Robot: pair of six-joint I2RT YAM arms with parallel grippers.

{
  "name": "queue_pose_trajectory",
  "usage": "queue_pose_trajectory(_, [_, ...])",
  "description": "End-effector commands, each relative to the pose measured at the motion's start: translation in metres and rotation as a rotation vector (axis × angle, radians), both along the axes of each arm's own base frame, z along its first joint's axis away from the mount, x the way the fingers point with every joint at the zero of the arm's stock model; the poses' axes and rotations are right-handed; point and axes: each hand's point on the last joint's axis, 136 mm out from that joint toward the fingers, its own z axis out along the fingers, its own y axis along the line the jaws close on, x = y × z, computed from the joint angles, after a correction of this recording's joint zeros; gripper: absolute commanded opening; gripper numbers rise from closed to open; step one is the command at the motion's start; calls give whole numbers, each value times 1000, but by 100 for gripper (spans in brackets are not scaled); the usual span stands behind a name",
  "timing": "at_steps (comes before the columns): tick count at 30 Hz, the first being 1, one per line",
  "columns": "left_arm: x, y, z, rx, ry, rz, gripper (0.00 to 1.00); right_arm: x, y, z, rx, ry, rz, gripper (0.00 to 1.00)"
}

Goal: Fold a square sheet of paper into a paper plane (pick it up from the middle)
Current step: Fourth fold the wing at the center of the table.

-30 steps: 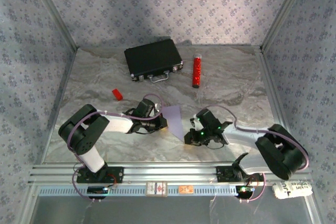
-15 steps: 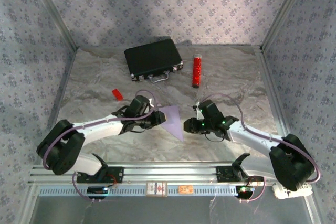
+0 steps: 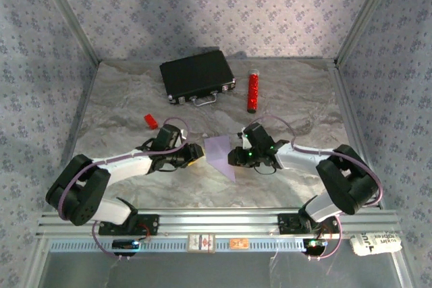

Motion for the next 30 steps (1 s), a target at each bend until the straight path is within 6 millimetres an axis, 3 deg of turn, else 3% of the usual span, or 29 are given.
queue_pose_trajectory(1, [0, -3, 3, -43, 6, -15, 42, 10, 13, 13, 65, -24, 20, 25])
queue_pose_trajectory(9, [3, -5, 4, -82, 9, -8, 45, 7, 5, 12, 78, -19, 10, 9])
queue_pose_trajectory(19, [19, -25, 21, -185, -19, -36, 60, 8, -4, 20, 149, -28, -4, 8])
queue_pose_trajectory(30, [34, -43, 22, -248, -13, -49, 60, 9, -8, 18, 156, -21, -15, 8])
